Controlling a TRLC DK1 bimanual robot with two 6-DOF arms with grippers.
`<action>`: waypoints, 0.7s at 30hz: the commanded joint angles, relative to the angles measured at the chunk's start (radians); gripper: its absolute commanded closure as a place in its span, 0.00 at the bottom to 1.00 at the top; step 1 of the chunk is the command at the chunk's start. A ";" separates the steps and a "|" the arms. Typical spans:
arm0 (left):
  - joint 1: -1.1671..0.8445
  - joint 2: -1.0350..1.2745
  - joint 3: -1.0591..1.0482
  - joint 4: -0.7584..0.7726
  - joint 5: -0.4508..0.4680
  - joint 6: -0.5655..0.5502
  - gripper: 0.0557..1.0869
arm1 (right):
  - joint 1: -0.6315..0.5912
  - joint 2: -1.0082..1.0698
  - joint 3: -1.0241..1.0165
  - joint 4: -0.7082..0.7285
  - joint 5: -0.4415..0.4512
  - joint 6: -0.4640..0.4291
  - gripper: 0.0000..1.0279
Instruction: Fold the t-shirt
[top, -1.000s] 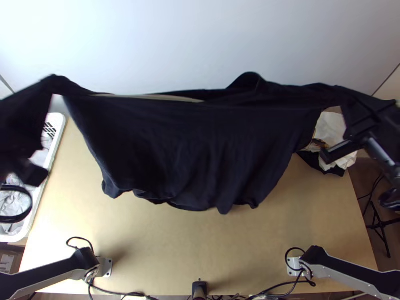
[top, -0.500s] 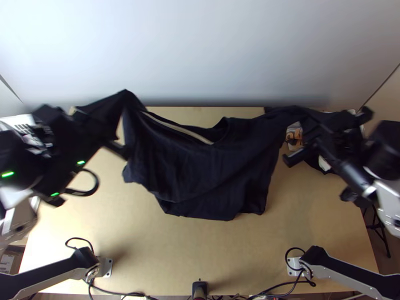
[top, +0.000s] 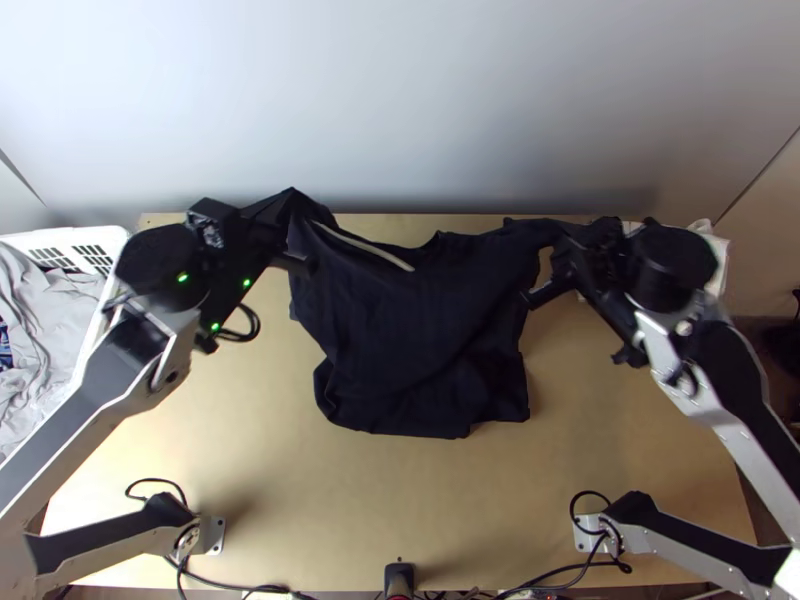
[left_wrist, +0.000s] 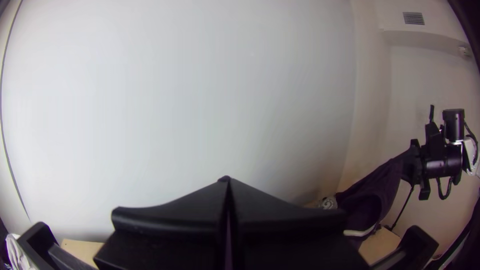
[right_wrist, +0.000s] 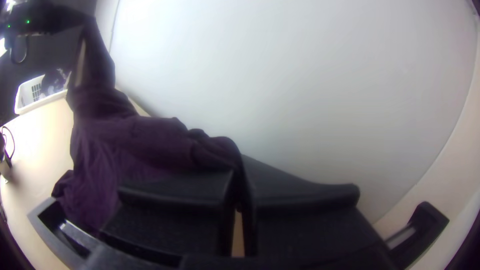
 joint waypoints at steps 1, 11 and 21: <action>0.082 0.127 -0.044 0.138 0.013 0.001 0.96 | -0.074 0.104 -0.065 0.132 -0.027 0.005 0.97; 0.158 0.329 0.040 0.290 0.014 0.004 0.96 | -0.155 0.264 -0.036 0.214 -0.059 0.004 0.97; 0.169 0.481 0.088 0.367 0.014 -0.002 0.96 | -0.163 0.402 -0.037 0.278 -0.059 0.014 0.97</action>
